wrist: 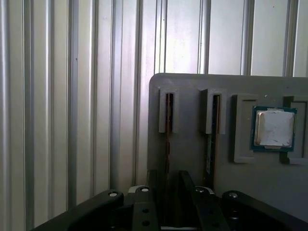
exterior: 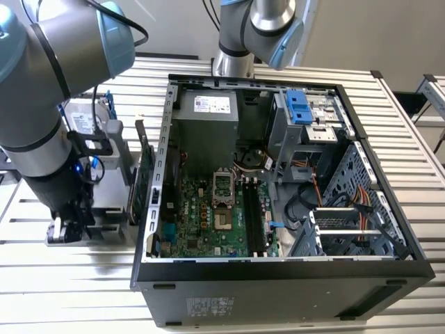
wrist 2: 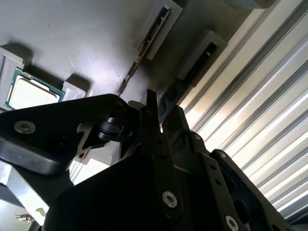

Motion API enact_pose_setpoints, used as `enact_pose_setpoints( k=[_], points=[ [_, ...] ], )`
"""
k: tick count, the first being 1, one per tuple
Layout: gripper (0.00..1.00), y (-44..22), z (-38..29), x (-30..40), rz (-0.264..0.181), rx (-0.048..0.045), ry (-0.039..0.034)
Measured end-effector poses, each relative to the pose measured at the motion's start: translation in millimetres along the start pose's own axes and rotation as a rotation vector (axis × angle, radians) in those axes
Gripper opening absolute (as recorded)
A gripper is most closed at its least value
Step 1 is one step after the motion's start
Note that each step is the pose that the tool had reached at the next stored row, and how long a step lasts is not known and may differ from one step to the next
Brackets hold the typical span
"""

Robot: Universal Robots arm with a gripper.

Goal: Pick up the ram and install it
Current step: 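Pick up the ram and move it above insertion slot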

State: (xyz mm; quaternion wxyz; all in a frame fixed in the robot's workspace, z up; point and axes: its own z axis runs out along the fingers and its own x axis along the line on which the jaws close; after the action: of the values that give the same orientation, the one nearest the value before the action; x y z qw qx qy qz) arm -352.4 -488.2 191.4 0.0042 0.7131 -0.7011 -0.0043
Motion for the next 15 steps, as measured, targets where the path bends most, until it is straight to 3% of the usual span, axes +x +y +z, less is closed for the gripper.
enact_pose_setpoints(
  k=[9,10,15],
  points=[
    [1.0,0.0,0.0,-0.3,0.0,0.0,0.0],
    [0.0,0.0,0.0,-0.3,0.0,0.0,0.0001],
    [0.0,0.0,0.0,-0.4,0.0,0.0,0.0]
  ],
)
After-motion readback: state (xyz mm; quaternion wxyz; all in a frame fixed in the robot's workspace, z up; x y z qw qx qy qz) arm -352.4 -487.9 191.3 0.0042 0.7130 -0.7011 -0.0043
